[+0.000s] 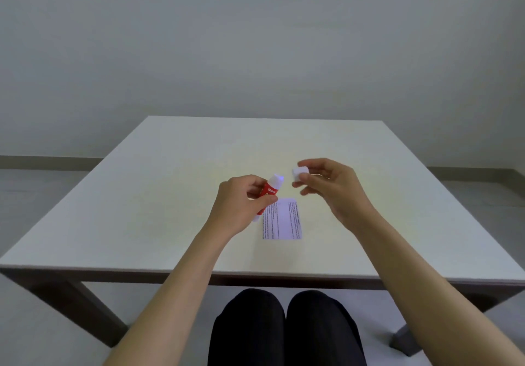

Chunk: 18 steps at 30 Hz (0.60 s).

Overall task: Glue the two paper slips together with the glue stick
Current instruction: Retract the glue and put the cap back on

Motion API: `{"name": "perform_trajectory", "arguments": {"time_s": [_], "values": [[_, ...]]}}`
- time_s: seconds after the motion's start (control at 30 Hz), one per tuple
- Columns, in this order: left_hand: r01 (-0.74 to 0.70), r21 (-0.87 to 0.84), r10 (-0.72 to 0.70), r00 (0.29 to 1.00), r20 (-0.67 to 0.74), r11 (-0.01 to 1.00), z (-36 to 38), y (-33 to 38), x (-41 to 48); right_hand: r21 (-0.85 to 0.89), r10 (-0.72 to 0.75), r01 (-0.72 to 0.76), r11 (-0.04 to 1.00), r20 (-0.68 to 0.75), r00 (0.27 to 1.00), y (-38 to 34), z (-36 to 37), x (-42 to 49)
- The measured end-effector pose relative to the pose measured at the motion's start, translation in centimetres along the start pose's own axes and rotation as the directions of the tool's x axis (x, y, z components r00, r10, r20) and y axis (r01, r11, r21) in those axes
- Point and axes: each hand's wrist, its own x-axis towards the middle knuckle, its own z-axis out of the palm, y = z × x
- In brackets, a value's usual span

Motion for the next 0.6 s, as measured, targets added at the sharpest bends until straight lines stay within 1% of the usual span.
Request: {"name": "perform_trajectory", "arguments": {"time_s": [0.07,0.17,0.23,0.37,0.47,0.5,0.53,0.6], "values": [[-0.034,0.042,0.034,0.999,-0.007,0.999,0.1,0.5,-0.1,-0.071,-0.045,0.047,0.996,0.041,0.998,-1.3,1.1,-0.3],[-0.066,0.06,0.067,0.998,-0.014,0.996,-0.2,1.0,-0.2,-0.129,-0.074,0.08,0.988,0.052,0.996,-2.1,1.5,-0.5],[-0.077,0.07,0.077,0.997,-0.002,0.995,-0.5,1.1,-0.3,-0.201,-0.099,0.111,0.973,0.068,0.993,-2.3,1.5,-0.6],[-0.138,0.113,0.136,0.99,0.025,0.984,-0.4,1.3,-0.6,-0.389,-0.143,0.192,0.901,0.153,0.978,-2.7,1.8,-0.5],[-0.151,0.169,0.146,0.988,0.041,0.974,-0.3,1.2,-0.9,-0.519,-0.125,0.198,0.831,0.172,0.977,-2.9,2.2,-0.4],[-0.145,0.186,0.138,0.989,0.048,0.972,-0.2,1.1,-1.0,-0.595,-0.115,0.189,0.782,0.16,0.98,-2.9,2.5,-0.5],[-0.139,0.2,0.131,0.99,0.053,0.97,-0.1,1.0,-1.2,-0.693,-0.111,0.172,0.7,0.131,0.985,-2.4,2.7,-0.4],[-0.141,0.215,0.13,0.99,0.06,0.966,0.2,0.9,-1.5,-0.867,-0.128,0.12,0.484,0.066,0.99,-1.8,3.0,-0.5]]}}
